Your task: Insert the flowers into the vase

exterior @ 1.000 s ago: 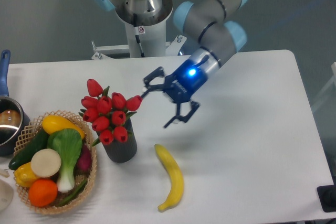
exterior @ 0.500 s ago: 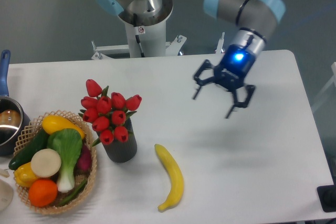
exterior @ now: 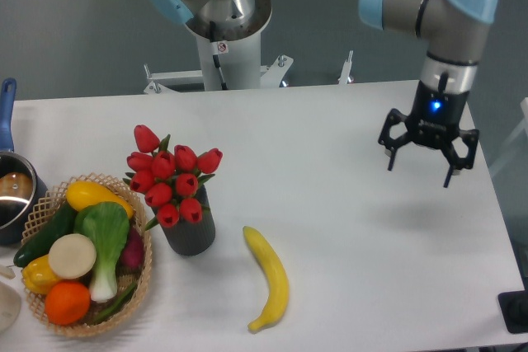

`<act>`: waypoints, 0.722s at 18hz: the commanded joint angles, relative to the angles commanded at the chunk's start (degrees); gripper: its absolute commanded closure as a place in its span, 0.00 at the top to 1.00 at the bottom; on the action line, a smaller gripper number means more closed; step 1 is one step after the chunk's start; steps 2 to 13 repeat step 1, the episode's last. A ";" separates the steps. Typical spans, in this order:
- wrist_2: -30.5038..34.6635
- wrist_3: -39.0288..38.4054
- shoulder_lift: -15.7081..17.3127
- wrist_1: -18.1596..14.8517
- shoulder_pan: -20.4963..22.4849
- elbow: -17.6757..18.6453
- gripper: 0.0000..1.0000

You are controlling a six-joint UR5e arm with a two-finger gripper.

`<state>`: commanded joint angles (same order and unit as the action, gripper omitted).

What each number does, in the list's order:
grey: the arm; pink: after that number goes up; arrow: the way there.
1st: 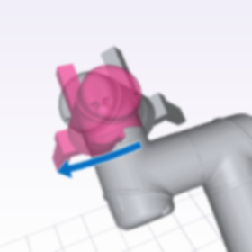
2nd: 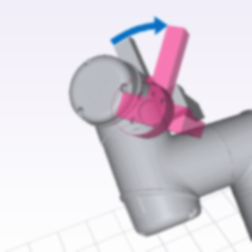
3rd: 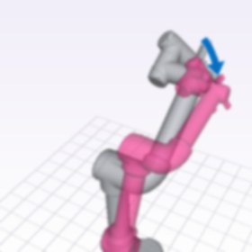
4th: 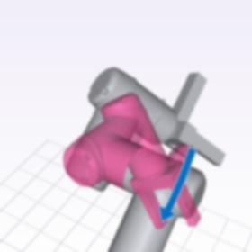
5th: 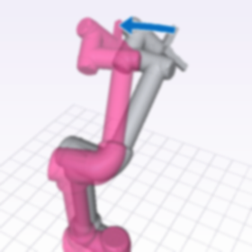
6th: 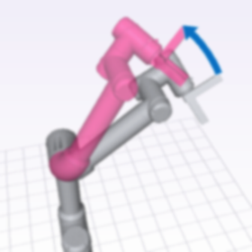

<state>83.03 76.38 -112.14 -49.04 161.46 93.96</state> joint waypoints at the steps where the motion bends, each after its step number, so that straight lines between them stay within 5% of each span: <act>1: 1.33 0.00 -0.44 -0.09 -0.09 0.00 1.00; 13: 1.33 0.00 -0.44 -0.09 -0.09 0.00 1.00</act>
